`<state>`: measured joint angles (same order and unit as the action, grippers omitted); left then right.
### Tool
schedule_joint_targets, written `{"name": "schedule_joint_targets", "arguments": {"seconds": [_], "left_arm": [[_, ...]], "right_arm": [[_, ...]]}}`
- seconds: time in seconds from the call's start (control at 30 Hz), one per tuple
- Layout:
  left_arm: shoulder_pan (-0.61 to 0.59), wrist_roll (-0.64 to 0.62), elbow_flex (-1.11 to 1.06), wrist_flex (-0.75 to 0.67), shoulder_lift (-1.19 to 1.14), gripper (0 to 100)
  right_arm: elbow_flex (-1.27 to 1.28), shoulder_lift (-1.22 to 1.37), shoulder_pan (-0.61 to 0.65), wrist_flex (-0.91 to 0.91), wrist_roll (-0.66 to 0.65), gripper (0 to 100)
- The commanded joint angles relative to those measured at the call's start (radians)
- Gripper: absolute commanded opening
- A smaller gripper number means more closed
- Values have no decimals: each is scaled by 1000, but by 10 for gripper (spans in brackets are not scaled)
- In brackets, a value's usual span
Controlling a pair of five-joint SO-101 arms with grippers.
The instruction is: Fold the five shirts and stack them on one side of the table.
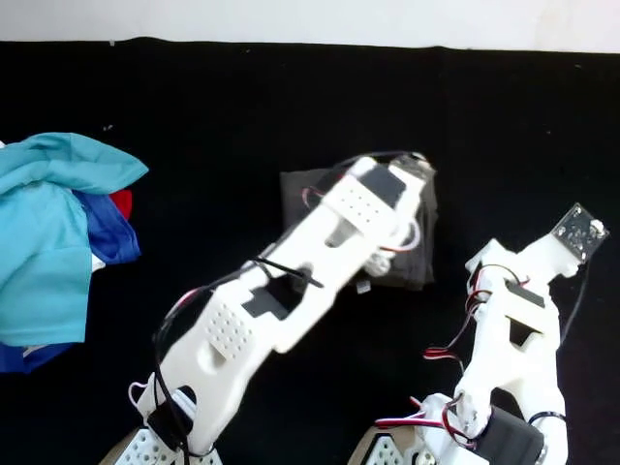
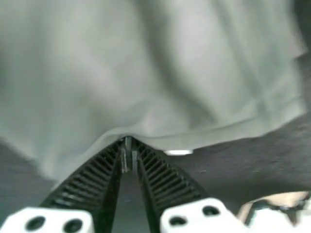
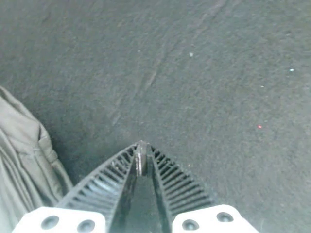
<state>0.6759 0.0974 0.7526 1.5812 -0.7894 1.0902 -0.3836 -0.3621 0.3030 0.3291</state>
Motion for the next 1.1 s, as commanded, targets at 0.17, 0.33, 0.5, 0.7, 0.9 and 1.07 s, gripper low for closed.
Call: {"name": "schedule_joint_targets", "arguments": {"seconds": [0.17,0.33,0.5,0.7,0.9,1.07], "left_arm": [[53,-18,-10,-89,91,9],[13,-18,25,0,257,9],[-114,-14,25,66,435,9],[-410,-20,-12,58,417,9],[-607,-20,-183,-32,268,9],[-680,-20,-354,-201,209,9]], "right_arm": [[-31,2,33,-15,9,9],[-42,-5,33,22,9,10],[-217,4,56,272,8,87],[-435,53,255,545,-201,111],[-743,340,369,737,-265,218],[-1047,645,383,894,-265,286]]}}
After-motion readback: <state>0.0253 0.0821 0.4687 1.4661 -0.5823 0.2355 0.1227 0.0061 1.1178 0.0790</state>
